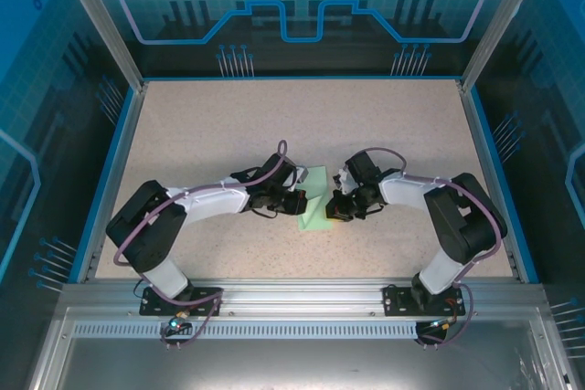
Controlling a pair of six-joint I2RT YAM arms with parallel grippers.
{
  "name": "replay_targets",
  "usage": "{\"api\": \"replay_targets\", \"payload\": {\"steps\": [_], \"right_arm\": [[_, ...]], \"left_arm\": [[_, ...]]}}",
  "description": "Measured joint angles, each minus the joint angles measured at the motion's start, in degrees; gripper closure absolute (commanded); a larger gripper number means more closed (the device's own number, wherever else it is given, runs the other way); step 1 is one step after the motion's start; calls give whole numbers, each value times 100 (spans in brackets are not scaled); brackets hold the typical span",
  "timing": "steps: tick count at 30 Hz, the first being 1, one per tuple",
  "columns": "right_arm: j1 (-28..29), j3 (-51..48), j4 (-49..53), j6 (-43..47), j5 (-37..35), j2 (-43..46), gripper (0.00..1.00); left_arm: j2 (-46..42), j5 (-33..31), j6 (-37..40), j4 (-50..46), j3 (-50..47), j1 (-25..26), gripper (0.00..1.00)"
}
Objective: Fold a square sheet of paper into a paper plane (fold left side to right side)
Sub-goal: Fold the triangle a second time at the center of the table.
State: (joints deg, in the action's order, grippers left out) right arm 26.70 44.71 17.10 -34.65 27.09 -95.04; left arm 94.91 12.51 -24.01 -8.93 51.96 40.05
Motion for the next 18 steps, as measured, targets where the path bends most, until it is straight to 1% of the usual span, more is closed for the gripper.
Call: {"api": "replay_targets", "payload": {"steps": [5,18], "right_arm": [[0,70,243,133,-162,-90,96],[7,151,452,328,-271,-98,95]], "left_arm": [[166,0,85,-46,0,-85,100],[551,2,334,-131,229,-234,100]]}}
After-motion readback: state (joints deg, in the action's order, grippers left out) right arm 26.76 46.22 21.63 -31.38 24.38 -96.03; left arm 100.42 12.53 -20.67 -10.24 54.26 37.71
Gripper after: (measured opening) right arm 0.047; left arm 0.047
